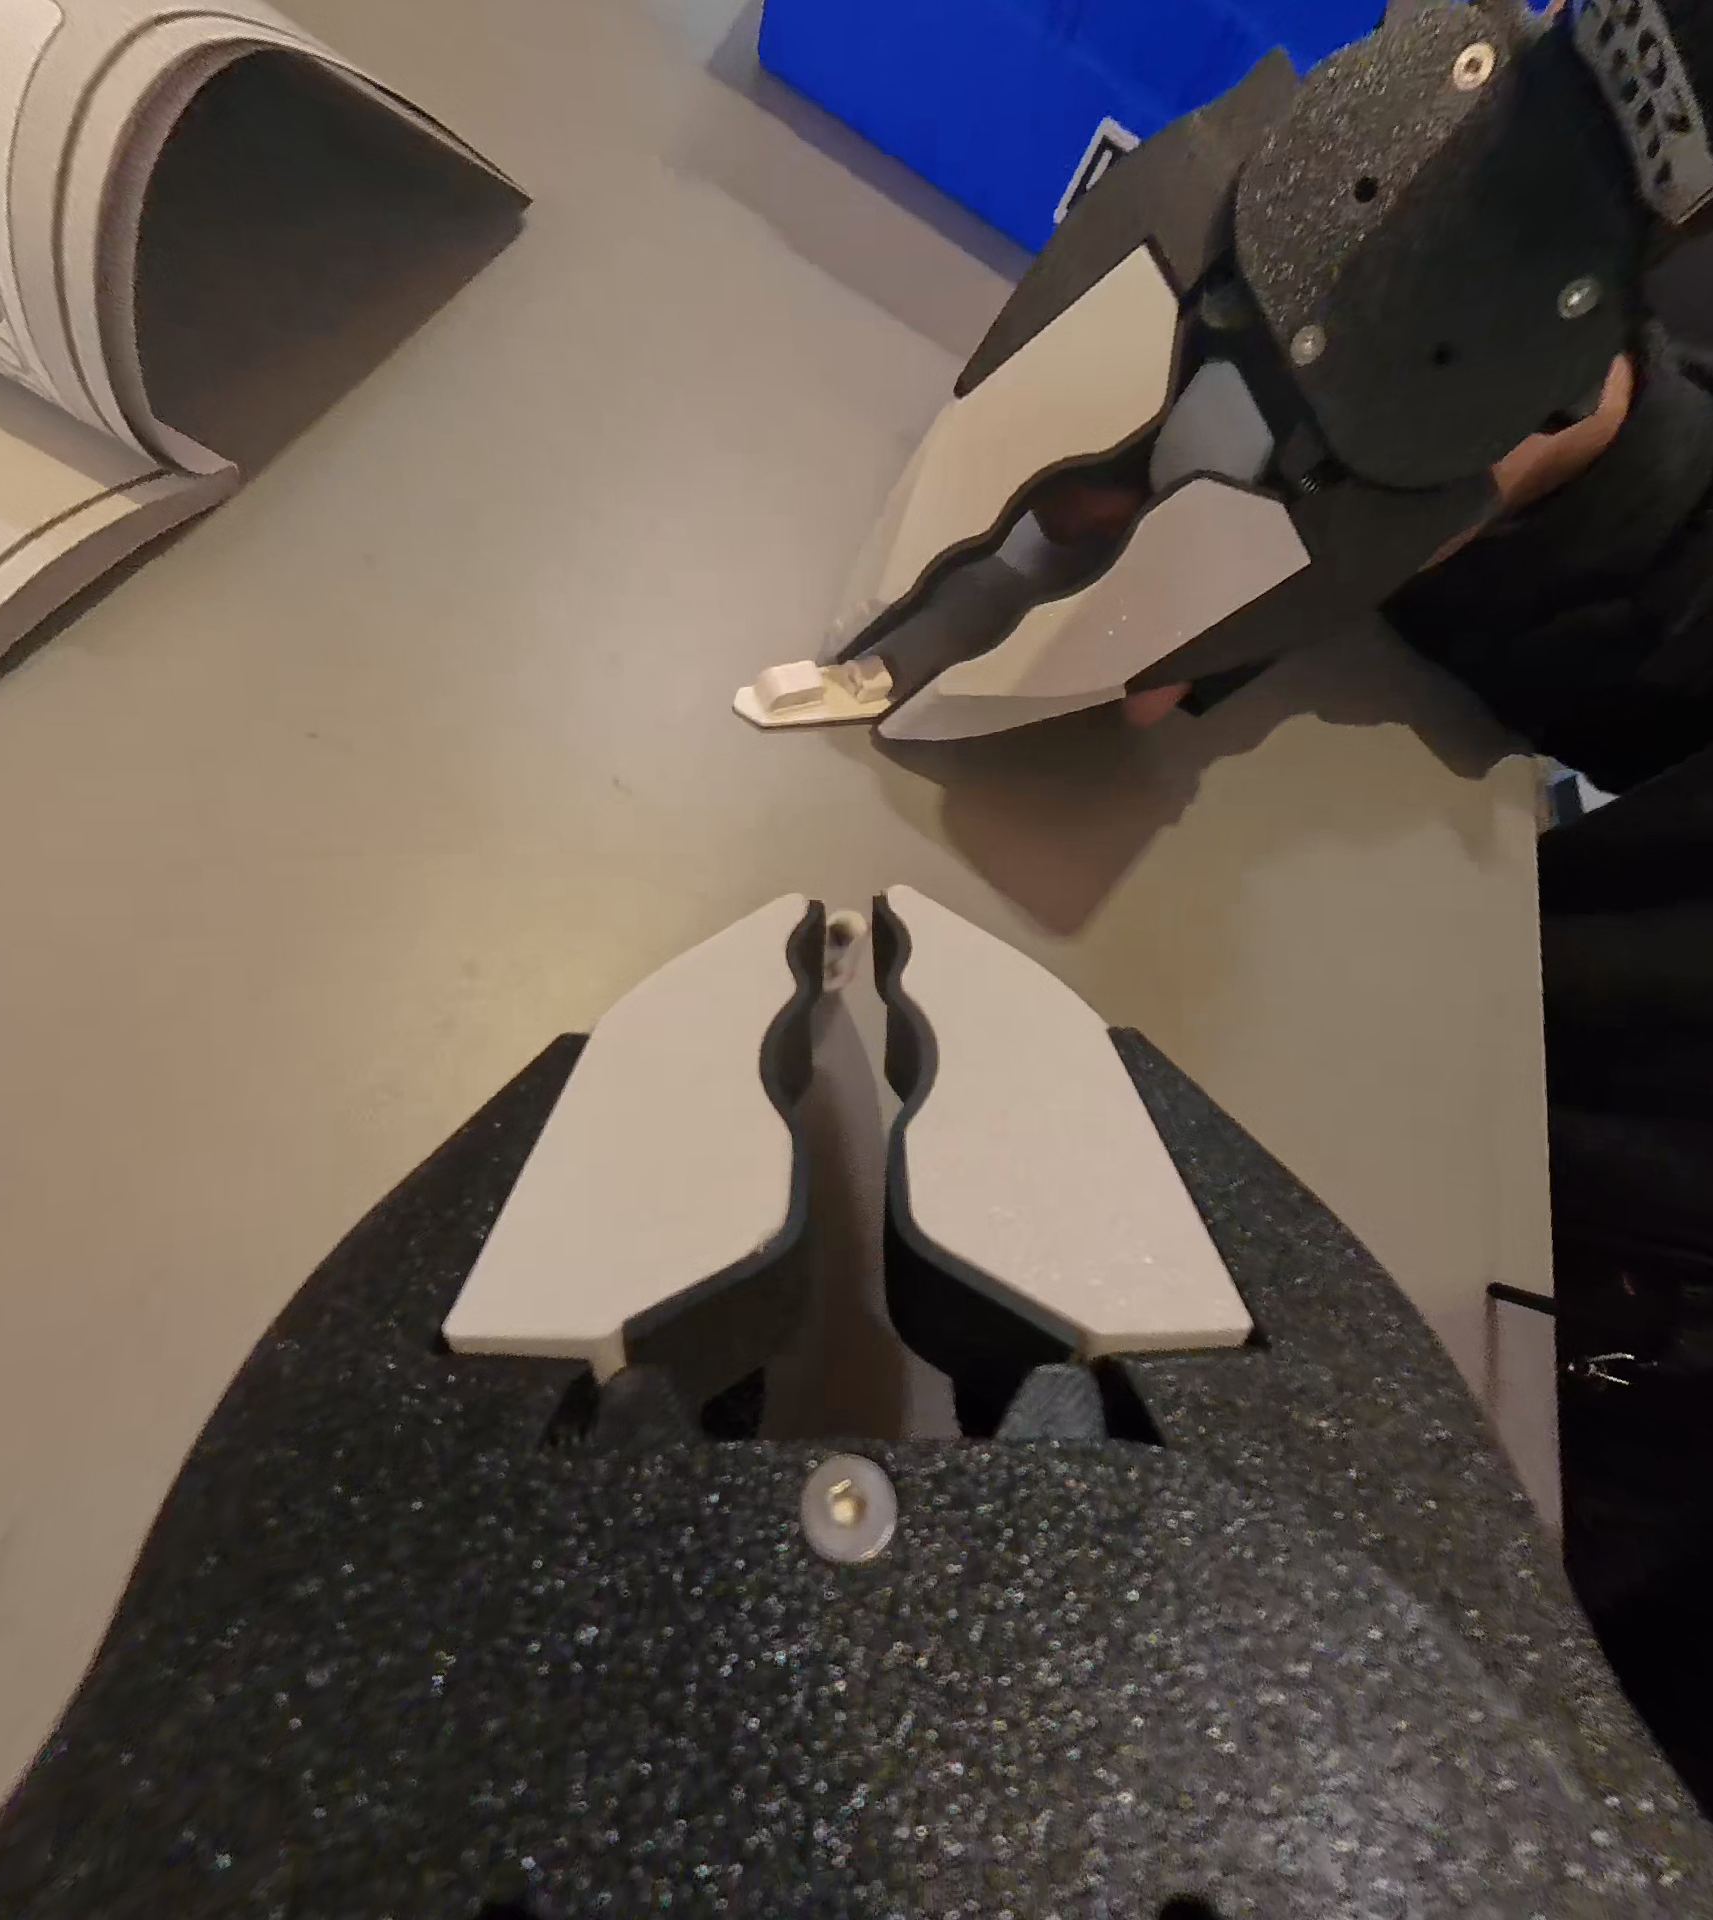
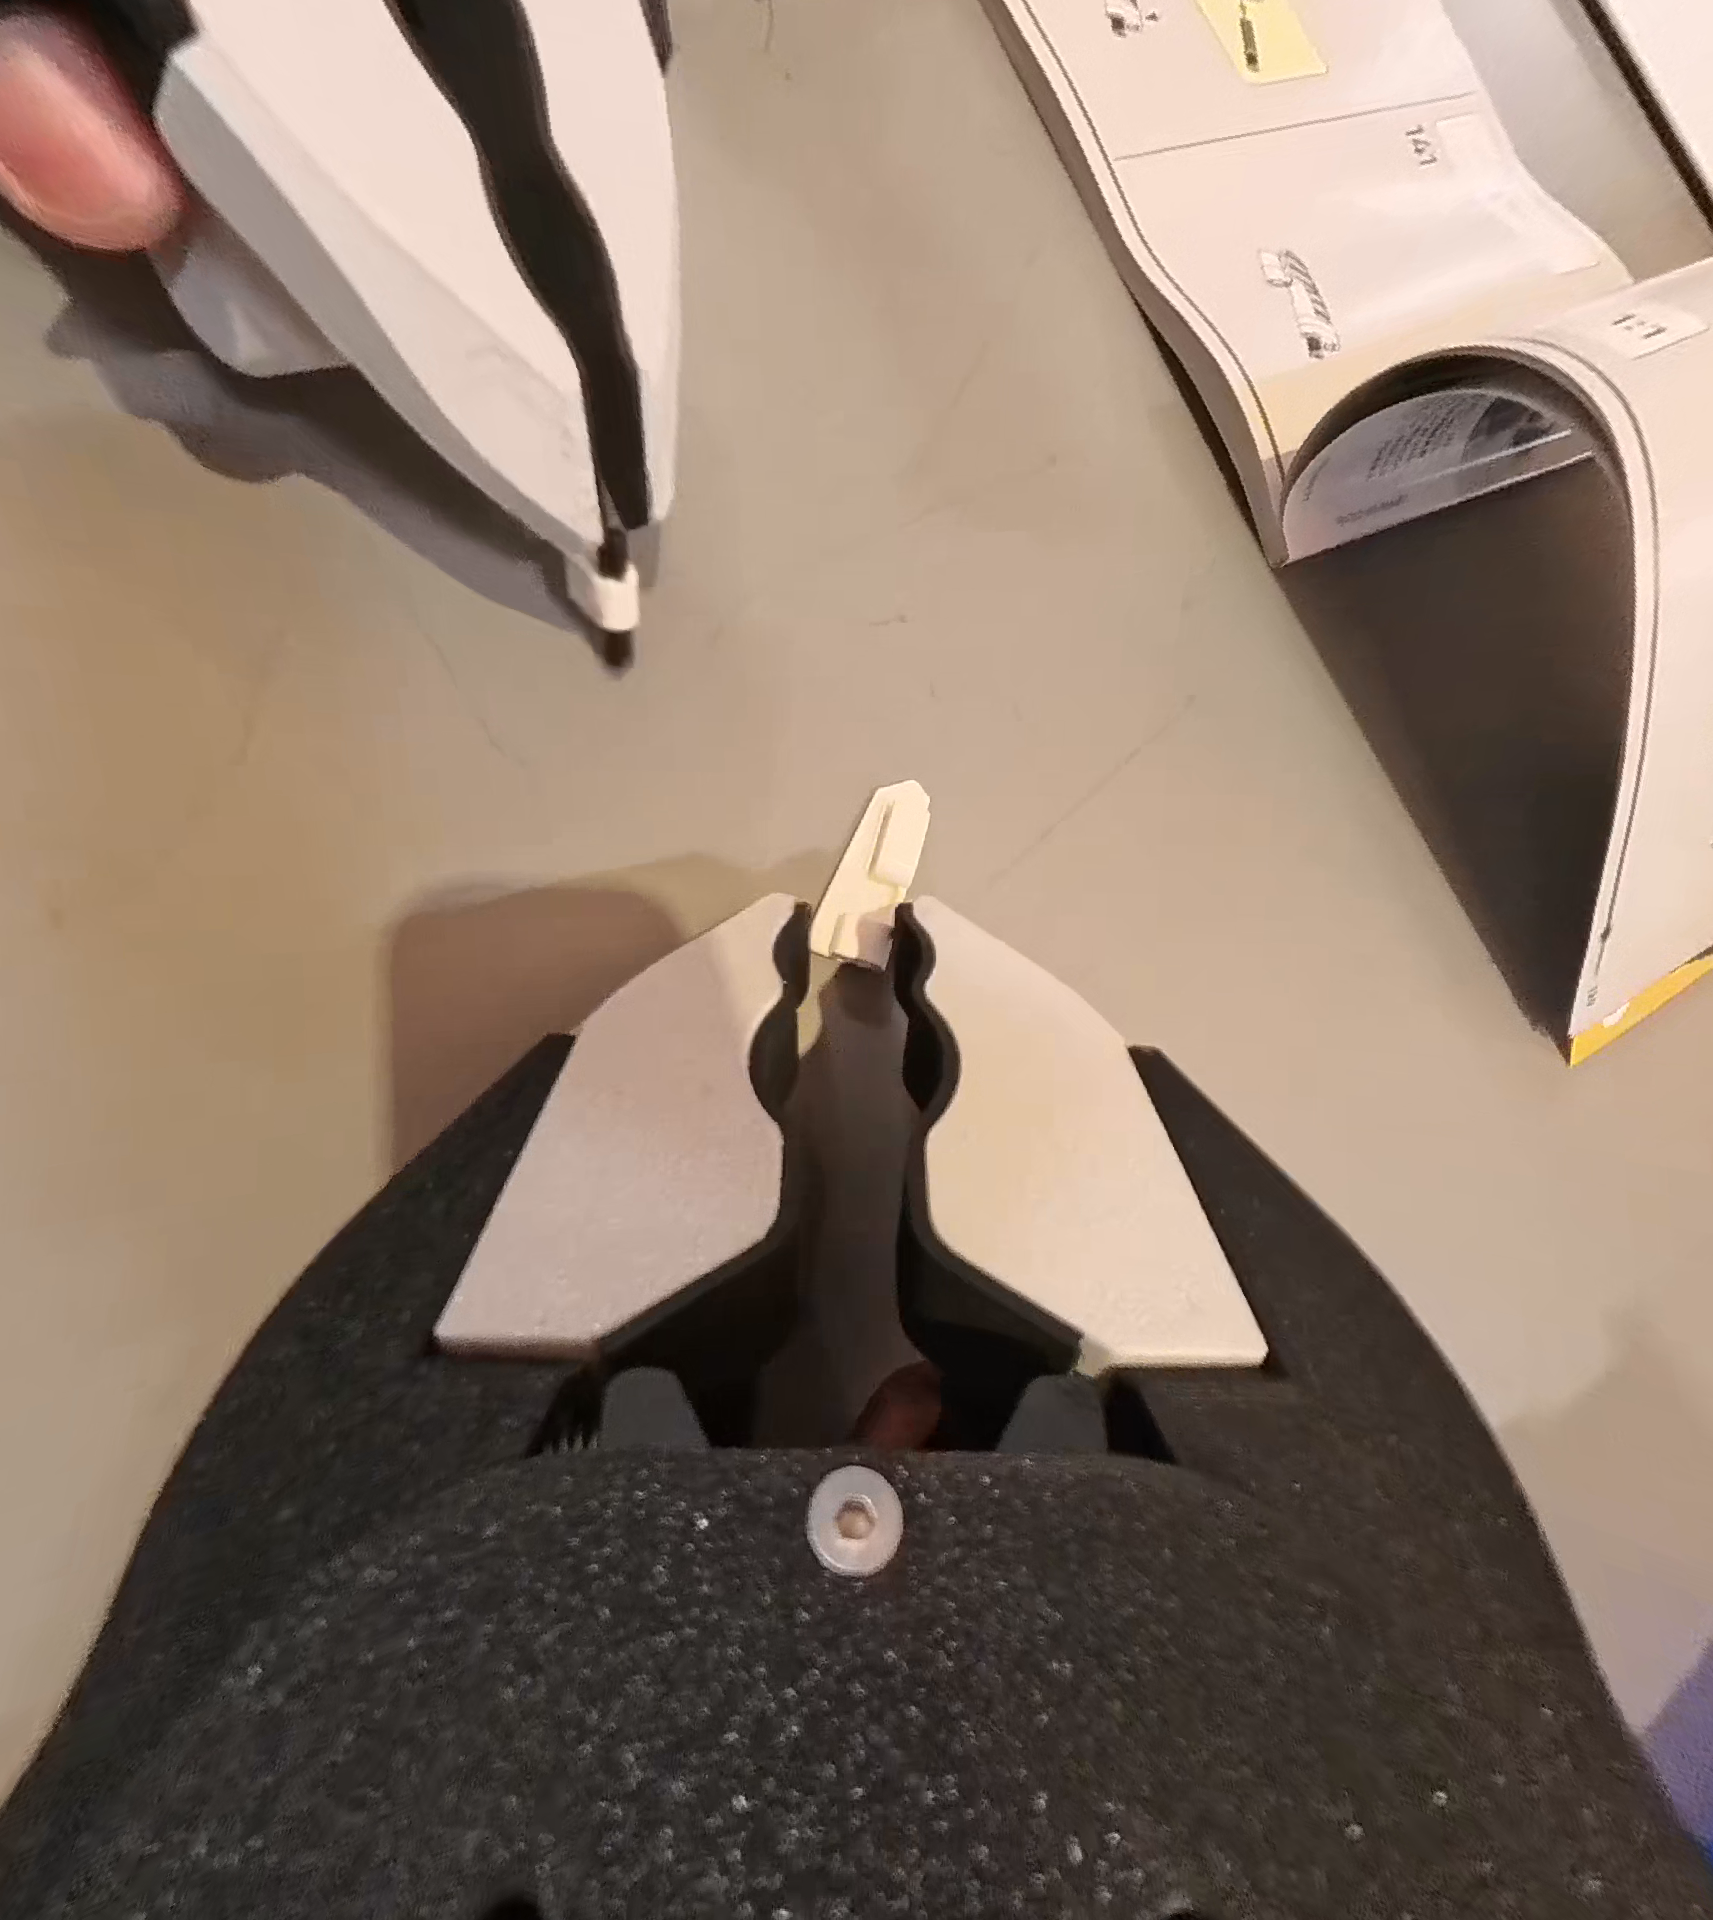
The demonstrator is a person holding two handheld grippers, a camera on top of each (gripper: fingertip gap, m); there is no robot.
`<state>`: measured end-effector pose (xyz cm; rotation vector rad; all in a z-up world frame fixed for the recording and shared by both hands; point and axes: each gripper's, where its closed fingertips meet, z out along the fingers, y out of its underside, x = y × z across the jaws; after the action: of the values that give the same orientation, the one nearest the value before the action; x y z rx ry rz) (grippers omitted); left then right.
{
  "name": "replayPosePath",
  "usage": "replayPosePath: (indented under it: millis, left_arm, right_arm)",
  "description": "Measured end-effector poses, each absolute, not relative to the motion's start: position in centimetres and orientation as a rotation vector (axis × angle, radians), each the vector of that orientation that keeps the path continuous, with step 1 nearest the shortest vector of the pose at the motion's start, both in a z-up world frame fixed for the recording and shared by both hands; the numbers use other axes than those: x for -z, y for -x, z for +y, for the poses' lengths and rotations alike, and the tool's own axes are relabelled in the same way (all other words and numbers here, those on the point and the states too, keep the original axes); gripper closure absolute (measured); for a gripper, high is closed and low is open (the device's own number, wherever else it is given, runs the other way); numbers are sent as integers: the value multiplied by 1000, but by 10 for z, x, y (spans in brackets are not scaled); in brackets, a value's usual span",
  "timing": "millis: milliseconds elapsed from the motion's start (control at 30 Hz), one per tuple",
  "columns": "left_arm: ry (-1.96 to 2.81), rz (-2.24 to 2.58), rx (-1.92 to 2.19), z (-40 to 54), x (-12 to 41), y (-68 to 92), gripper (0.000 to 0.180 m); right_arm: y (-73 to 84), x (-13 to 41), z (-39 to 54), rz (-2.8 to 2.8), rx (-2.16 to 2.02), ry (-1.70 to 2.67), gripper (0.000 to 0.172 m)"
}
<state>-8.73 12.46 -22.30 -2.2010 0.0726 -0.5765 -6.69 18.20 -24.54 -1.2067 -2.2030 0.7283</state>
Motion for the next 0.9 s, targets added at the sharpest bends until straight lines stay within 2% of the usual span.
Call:
replayPosePath:
  millis: [400,700,900]
  left_arm:
    - [2159,18,503,122,213,107,166]
    - [2053,-97,682,123,198,107,157]
    - [2064,59,667,120,198,91,157]
  right_arm:
    - [87,222,156,-2072,-579,661,157]
    - [91,207,132,-1928,-404,305,157]
    - [89,202,124,-1839,-282,142,157]
